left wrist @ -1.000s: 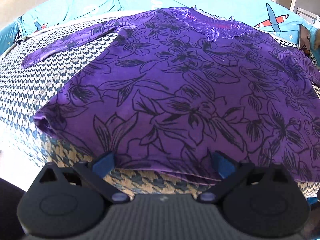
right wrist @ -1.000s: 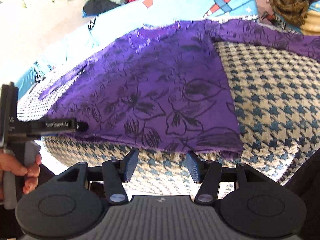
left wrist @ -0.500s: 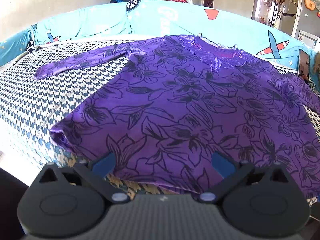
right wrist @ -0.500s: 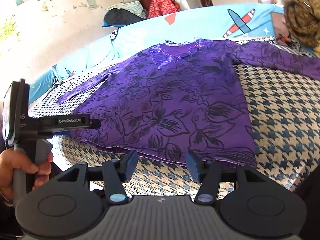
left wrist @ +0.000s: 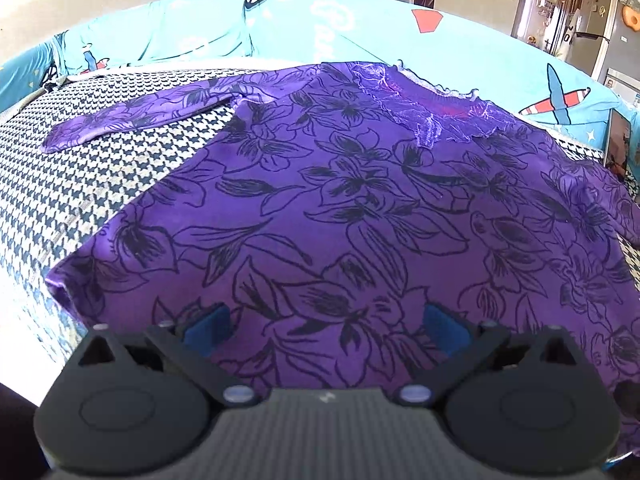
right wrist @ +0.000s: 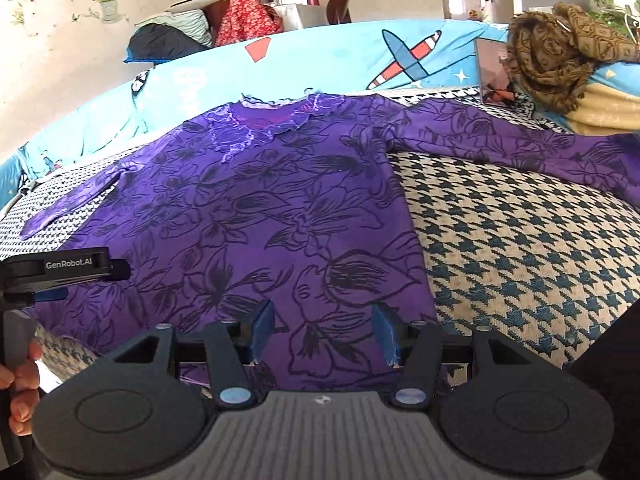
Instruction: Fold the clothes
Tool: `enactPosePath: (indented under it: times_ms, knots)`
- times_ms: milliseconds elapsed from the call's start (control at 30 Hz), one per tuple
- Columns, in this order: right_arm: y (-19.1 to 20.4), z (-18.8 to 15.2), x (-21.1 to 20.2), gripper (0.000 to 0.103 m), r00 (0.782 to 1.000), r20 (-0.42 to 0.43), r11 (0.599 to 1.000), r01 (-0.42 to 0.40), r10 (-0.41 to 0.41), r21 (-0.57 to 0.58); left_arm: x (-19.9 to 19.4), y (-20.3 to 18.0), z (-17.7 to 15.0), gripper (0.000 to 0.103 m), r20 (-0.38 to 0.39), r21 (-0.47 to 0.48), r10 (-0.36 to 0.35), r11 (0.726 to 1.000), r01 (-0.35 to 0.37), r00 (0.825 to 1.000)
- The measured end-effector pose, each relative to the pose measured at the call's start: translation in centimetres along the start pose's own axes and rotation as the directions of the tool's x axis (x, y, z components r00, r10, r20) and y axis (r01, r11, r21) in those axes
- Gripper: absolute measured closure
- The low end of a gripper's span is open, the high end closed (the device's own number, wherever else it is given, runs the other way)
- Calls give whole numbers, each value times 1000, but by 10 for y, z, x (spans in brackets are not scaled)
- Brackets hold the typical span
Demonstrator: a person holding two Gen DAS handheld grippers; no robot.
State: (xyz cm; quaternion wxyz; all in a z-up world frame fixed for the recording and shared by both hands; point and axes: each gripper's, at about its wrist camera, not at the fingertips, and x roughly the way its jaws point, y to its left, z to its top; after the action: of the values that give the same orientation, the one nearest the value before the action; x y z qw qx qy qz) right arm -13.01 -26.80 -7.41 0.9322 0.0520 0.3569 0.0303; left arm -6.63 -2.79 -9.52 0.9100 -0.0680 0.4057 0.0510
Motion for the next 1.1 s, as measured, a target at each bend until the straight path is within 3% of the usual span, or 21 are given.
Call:
enactPosePath:
  times_ms: [167, 1100]
  knots:
    - [-5, -6, 11, 49, 999, -35, 999, 36, -36, 8, 5, -19, -10, 0, 0, 87, 52, 995, -52, 999]
    - [-12, -14, 3, 46, 998, -64, 1000, 14, -13, 13, 0, -13, -24, 0, -15, 77, 50, 996, -48, 999]
